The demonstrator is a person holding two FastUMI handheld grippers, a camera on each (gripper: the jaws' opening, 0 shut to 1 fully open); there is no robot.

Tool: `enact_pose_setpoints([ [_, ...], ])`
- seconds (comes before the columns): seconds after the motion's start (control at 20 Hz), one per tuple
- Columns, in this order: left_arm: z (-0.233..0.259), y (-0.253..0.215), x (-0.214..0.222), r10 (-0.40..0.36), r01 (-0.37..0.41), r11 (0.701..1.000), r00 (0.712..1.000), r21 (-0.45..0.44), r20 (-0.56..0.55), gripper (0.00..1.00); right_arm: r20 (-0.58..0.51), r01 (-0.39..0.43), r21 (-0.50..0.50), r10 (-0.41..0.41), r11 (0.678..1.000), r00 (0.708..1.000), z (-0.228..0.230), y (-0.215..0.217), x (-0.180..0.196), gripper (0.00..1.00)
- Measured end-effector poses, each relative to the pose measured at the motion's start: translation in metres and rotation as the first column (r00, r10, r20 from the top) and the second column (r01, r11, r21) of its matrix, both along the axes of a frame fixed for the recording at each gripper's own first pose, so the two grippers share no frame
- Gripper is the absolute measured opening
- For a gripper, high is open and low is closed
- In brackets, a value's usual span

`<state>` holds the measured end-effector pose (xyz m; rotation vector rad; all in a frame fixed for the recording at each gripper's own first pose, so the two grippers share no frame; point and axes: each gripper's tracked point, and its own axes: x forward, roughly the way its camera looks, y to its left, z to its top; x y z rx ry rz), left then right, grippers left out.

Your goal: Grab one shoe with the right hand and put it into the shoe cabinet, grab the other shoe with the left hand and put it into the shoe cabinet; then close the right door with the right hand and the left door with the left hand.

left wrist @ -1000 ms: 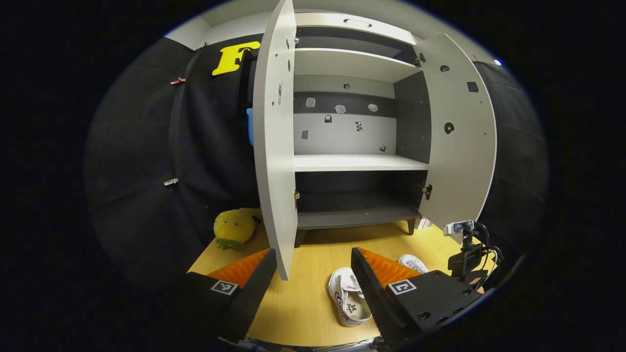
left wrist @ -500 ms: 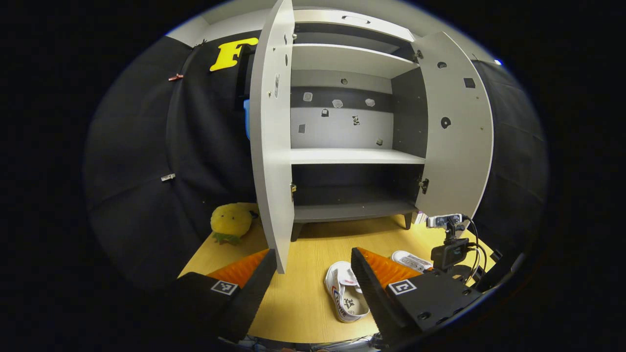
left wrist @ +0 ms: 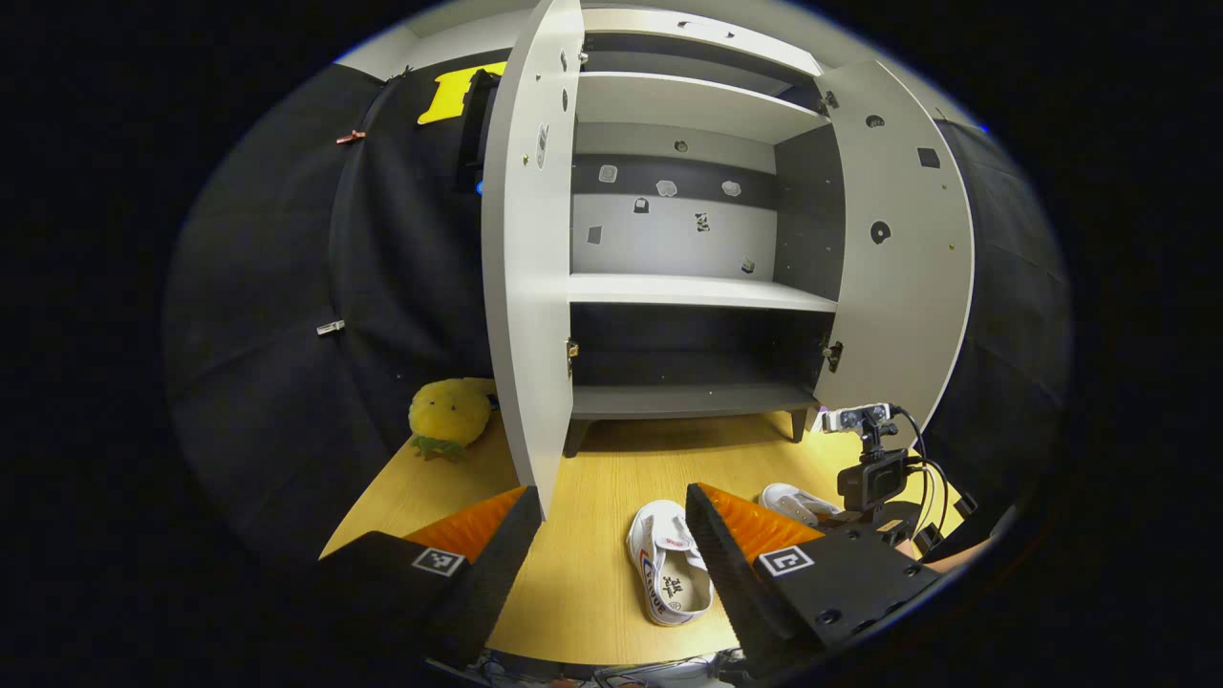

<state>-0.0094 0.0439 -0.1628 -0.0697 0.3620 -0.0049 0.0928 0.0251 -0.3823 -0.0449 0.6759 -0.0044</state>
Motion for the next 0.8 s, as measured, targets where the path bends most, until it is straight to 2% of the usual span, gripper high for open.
enact_pose_setpoints([
  [0.05,0.002,-0.001,0.001,0.001,-0.001,1.000,1.000,0.003,0.004,0.95,-0.010,0.002,0.003,-0.002,1.000,1.000,0.000,0.000,0.002,0.20],
  [0.1,0.004,-0.001,0.002,0.003,-0.003,1.000,1.000,0.008,0.009,0.95,-0.019,0.005,0.009,-0.004,1.000,1.000,-0.001,0.001,0.003,0.16],
  [0.2,0.006,-0.002,0.002,0.008,-0.008,1.000,1.000,0.021,0.012,0.95,-0.032,-0.008,0.023,0.009,1.000,0.999,-0.004,0.003,0.002,0.16],
  [0.25,0.006,-0.003,0.001,0.008,-0.009,1.000,1.000,0.024,0.012,0.95,-0.026,-0.020,0.027,0.021,0.999,0.999,-0.001,0.002,0.003,0.10],
  [0.35,0.005,-0.006,-0.001,0.010,-0.011,1.000,1.000,0.026,0.007,0.95,-0.040,-0.030,0.050,0.032,0.998,0.999,-0.003,0.003,0.003,0.06],
  [0.5,0.000,-0.010,-0.006,0.012,-0.012,1.000,1.000,0.021,-0.012,0.95,-0.044,-0.028,0.064,0.031,0.998,0.999,0.002,0.002,0.003,0.06],
  [0.6,-0.002,-0.013,-0.007,0.011,-0.011,1.000,1.000,0.017,-0.019,0.95,-0.023,-0.045,0.024,0.046,0.999,0.999,0.009,0.001,0.004,0.06],
  [0.8,0.005,-0.012,0.000,0.006,-0.006,0.999,1.000,0.033,0.001,0.95,0.041,-0.064,0.001,0.064,0.998,0.997,0.046,0.006,0.011,0.06],
])
